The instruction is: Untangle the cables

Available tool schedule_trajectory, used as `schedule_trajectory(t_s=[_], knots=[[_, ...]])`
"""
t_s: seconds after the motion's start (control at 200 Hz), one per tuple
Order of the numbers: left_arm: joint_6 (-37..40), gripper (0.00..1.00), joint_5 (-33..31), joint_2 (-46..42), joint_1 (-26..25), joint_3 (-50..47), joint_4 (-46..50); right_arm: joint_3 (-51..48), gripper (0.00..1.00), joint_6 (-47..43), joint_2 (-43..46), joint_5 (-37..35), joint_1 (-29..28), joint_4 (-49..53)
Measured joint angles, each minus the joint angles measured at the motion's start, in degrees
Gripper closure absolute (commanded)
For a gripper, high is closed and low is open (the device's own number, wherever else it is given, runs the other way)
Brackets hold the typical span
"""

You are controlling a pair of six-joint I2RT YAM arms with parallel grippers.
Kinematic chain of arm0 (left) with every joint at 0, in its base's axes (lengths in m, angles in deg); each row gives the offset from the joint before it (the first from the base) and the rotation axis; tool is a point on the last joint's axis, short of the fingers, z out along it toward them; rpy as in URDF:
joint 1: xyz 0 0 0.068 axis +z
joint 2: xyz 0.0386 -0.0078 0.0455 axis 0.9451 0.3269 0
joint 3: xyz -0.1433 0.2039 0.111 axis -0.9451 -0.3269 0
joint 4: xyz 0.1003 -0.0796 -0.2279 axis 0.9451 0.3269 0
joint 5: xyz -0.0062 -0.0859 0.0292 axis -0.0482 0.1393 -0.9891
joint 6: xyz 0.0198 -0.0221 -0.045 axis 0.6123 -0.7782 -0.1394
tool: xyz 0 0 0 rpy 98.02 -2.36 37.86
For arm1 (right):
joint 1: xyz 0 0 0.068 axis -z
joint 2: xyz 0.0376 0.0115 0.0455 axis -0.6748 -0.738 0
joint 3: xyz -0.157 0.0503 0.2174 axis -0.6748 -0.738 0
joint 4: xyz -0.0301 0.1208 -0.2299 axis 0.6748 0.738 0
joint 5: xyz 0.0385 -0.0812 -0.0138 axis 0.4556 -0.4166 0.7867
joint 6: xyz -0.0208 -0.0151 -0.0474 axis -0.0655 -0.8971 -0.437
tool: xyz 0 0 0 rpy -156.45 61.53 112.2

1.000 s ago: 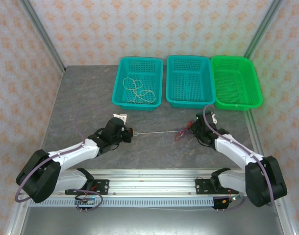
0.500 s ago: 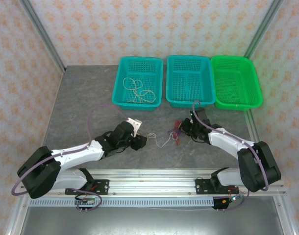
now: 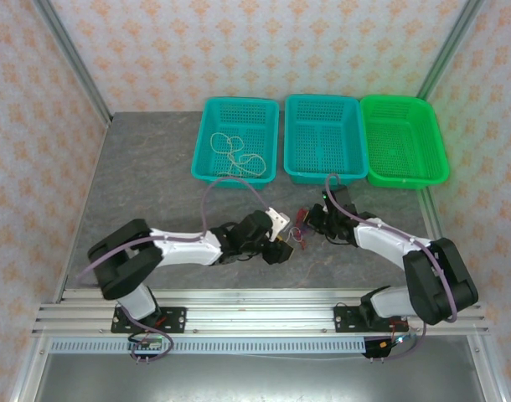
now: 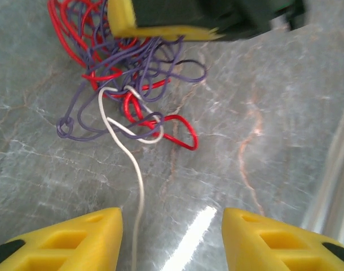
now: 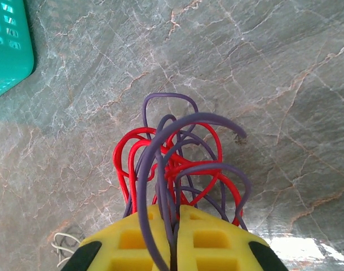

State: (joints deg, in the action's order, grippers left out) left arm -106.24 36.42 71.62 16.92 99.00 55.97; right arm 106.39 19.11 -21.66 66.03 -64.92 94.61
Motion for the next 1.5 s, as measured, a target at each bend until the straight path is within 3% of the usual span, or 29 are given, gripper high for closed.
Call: schedule_trajectory(t_s=[0.04, 0.14, 0.275, 0.42, 0.751, 0.906, 1.066, 1.151, 1.326, 1.501], knots=[[-0.6, 0.65, -0.7, 1.8, 0.0, 0.6, -0.6, 0.0, 1.0, 0.0, 0.0, 0.0, 0.0, 0.0], [-2.6, 1.0, -3.3, 4.0, 0.0, 1.1, -1.6, 0.3, 0.99, 0.0, 0.0, -0.1, 0.0, 0.7], [-4.4, 1.0, -7.3, 3.1, 0.0, 0.8, -2.3, 0.7, 0.98, 0.9, 0.3, -5.2, -0.2, 3.2], [-6.1, 1.0, -11.4, -4.2, 0.7, -2.8, -2.3, -0.2, 0.97, 4.8, 3.4, -11.8, 1.3, 6.3], [-11.4, 1.0, -10.6, -27.6, 6.7, -13.6, -0.2, -3.4, 1.0, 13.5, 10.8, -4.1, 5.2, 2.3], [-12.4, 1.0, -17.4, -41.0, 15.0, -15.7, 9.4, -8.1, 1.0, 17.6, 13.1, -18.1, 18.9, 7.0], [-12.9, 1.0, -19.3, -48.1, 19.3, -17.7, 15.5, -10.8, 1.0, 19.3, 18.5, -21.3, 22.7, 9.4], [-12.9, 0.98, -16.3, -49.3, 19.7, -20.0, 14.9, -11.2, 1.0, 17.3, 19.4, -17.7, 22.7, 7.0], [-12.2, 0.68, -4.2, -43.1, 18.6, -21.9, 8.0, -10.2, 1.0, 11.2, 16.5, -7.2, 18.8, 1.5], [-11.8, 0.61, -0.7, -30.8, 10.7, -12.9, 6.5, -6.7, 1.0, 8.1, 14.8, -6.0, 10.9, 1.4]])
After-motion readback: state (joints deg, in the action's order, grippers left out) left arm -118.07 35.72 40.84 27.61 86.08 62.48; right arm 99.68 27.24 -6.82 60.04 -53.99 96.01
